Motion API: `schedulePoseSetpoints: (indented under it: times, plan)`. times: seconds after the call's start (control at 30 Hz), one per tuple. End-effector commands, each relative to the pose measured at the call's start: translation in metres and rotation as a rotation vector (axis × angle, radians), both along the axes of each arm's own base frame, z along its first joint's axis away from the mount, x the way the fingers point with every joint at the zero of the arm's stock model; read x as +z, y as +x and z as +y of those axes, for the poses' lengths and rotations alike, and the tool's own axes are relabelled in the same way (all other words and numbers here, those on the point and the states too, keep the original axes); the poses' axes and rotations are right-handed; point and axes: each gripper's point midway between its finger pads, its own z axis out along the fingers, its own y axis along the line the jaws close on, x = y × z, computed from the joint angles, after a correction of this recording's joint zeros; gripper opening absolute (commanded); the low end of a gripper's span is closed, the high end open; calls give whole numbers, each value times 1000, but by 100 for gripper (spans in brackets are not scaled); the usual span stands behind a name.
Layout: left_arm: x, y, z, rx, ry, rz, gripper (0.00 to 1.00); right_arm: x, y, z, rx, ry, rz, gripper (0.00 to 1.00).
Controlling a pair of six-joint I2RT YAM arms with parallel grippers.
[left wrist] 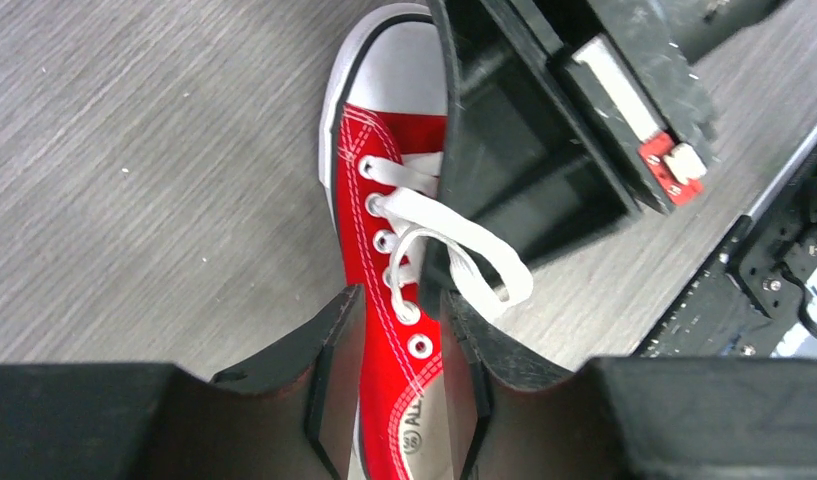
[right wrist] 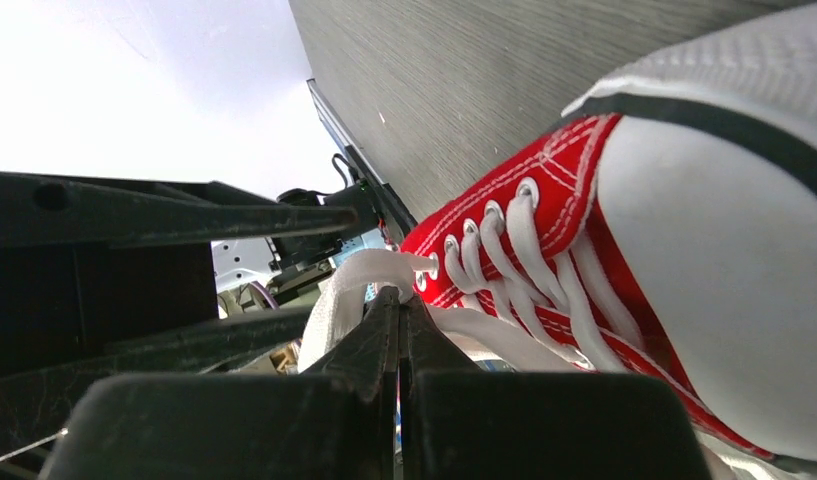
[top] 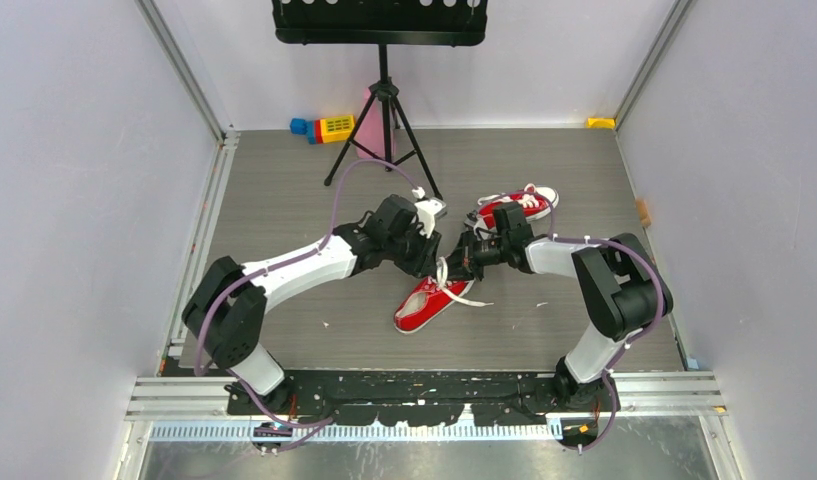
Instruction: Tie the shoes
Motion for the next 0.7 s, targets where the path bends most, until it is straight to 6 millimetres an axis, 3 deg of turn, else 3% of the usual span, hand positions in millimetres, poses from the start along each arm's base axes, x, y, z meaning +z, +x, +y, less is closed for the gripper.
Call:
schedulePoseSetpoints:
  times: [0.0,0.1,0.23,0.53,0.67]
  plan:
    - [22,-11,4,18,-37,8,37,12,12,5,0,46,-49,0]
    - [22,-13,9,34,-21,13,36,12,12,5,-2,46,-43,0]
    - [21,-21,9,23,-43,40,17,12,14,6,-6,46,-34,0]
    - [8,-23,-6,-14,-93,76,17,13,17,9,-19,62,2,0]
    - [4,-20,-10,-22,-92,76,24,15,17,10,-23,70,21,0]
